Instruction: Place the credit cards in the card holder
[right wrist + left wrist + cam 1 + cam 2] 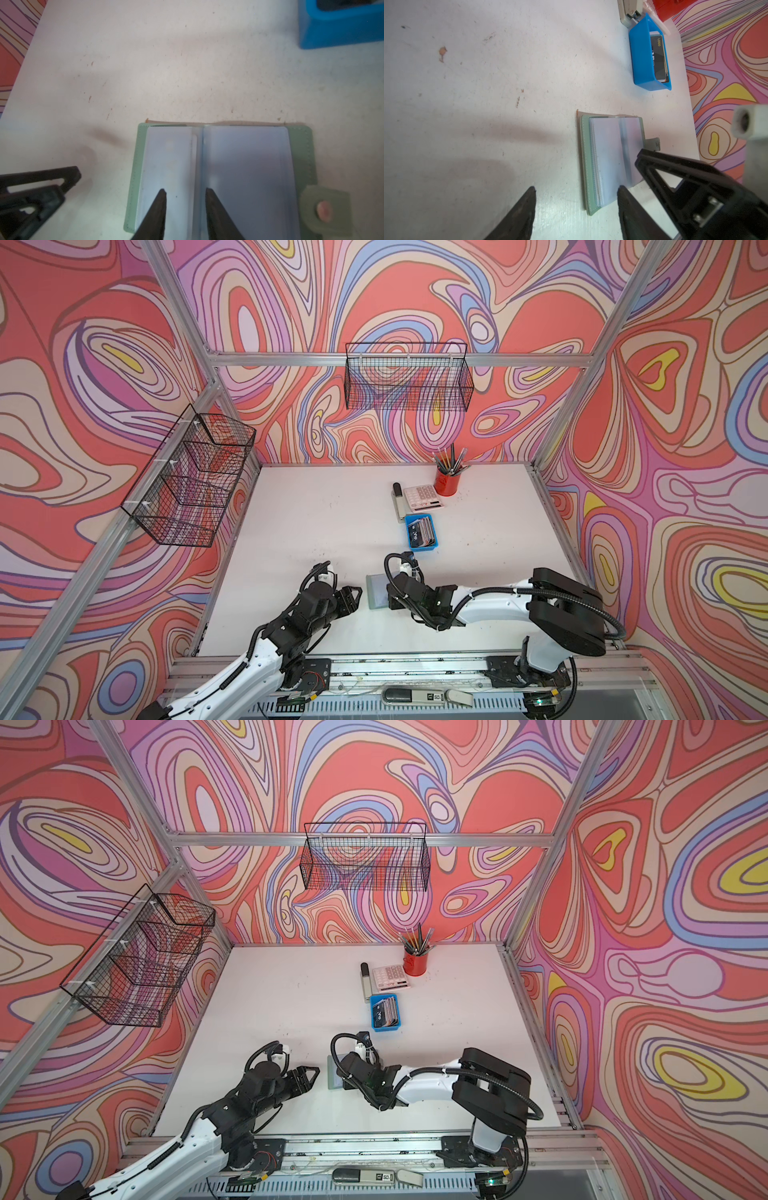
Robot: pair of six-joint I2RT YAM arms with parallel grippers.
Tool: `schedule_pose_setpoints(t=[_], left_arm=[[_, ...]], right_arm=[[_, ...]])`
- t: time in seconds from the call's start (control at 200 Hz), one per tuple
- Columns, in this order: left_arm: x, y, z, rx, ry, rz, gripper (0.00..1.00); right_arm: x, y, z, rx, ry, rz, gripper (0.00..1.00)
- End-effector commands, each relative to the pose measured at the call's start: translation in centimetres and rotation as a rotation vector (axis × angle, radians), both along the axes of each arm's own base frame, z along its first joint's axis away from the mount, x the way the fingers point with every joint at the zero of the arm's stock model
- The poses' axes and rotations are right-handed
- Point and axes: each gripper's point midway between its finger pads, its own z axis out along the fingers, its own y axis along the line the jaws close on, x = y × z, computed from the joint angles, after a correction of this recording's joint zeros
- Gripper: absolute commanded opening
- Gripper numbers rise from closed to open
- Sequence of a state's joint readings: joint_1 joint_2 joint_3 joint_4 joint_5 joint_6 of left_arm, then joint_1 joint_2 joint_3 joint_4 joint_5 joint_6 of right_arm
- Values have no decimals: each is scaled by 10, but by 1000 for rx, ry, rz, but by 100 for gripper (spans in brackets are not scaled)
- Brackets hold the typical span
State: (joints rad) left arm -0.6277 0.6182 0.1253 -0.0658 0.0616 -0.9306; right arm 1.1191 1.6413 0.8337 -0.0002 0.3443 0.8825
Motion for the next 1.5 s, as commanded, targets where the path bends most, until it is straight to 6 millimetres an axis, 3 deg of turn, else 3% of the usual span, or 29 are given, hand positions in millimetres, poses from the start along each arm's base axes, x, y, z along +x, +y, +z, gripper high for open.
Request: schedule_pose_setpoints(t=[0.0,0.155,0.205,0.305,0.411,0.436,0.566,0.741,0.967,1.497], left_arm=[[4,-4,13,12,-21,-24,64],[6,-3,18,33,-29,-27,64],[7,0,19,47,-30,-16,64],[8,4,21,64,-36,0,64],[8,6,23,77,-39,2,64],[9,7,23,83,-41,4,64],[9,10,25,95,-46,9,64],[10,14,25,112,-56,24,65],[11,14,23,115,-53,27,66],[10,11,21,98,-44,21,66]], right_arm=[[36,-20,50,0,-16,-23,42],[110,-81,95,-17,-10,-148,55],[136,-102,107,-25,-25,-189,64],[179,-129,116,-83,-45,-235,75],[215,-149,109,-189,-57,-272,81],[222,-151,94,-224,-37,-270,82],[244,-147,56,-267,23,-218,83],[241,-140,17,-295,102,-160,83],[221,-138,4,-267,131,-120,83],[196,-131,15,-335,79,-95,83]])
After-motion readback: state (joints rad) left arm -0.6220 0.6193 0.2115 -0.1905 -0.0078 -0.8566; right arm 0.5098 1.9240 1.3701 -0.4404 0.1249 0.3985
